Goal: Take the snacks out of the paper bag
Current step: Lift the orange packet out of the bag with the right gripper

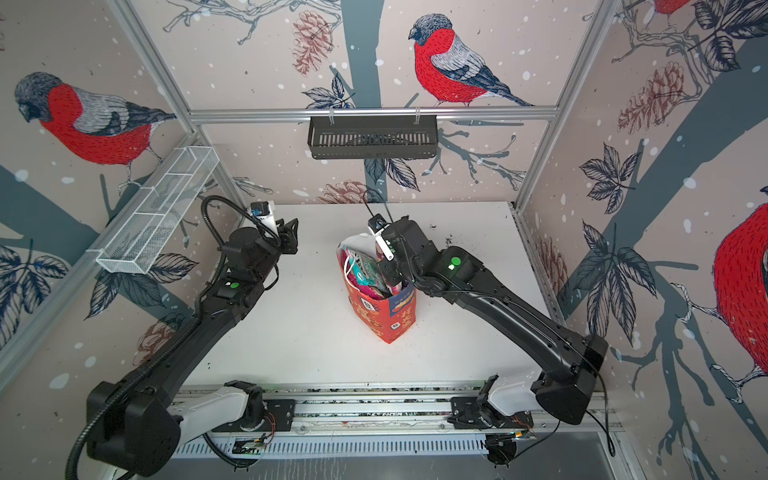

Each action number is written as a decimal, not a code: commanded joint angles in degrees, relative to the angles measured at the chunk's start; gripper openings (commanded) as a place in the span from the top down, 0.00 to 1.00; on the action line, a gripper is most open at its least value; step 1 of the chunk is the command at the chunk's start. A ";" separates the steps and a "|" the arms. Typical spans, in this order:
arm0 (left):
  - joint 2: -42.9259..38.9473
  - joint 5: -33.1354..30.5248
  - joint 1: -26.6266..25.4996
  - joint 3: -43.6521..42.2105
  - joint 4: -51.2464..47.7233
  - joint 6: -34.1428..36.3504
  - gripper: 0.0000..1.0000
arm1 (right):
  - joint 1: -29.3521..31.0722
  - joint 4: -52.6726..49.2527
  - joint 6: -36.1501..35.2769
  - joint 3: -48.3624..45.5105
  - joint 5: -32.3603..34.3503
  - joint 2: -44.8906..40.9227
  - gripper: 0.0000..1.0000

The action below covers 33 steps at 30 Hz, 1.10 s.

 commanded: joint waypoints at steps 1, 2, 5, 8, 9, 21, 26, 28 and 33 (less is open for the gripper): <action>0.42 0.45 -0.04 0.76 0.16 -0.03 0.57 | -1.26 12.92 -1.55 -2.07 -2.98 -4.31 0.99; 0.49 0.45 -0.04 0.86 0.18 -0.03 0.57 | -1.75 15.35 -1.90 -3.29 -4.20 -6.63 0.99; 0.63 0.54 -0.03 0.94 0.35 -0.25 0.57 | -3.98 22.95 -1.70 -7.06 -8.70 -12.30 1.00; 0.73 0.54 -0.01 0.84 0.69 -0.34 0.58 | -7.20 30.57 -0.01 -11.16 -13.49 -18.31 1.00; 0.82 0.52 -0.04 0.90 0.74 -0.38 0.57 | -8.42 33.16 0.53 -12.76 -13.80 -20.43 1.00; 1.16 0.41 -0.04 1.18 0.71 0.04 0.57 | -11.83 35.73 -2.45 -17.53 19.82 -31.90 0.99; 1.68 0.80 -0.04 1.49 0.49 0.05 0.57 | -17.95 29.21 0.11 -19.25 26.54 -24.68 0.99; 1.81 1.35 0.01 1.73 0.45 0.05 0.57 | -23.65 27.04 3.46 -20.26 20.73 -21.30 1.00; 1.69 3.08 -0.04 1.77 0.05 0.82 0.56 | -38.11 31.54 11.34 -26.64 -4.00 -14.00 0.99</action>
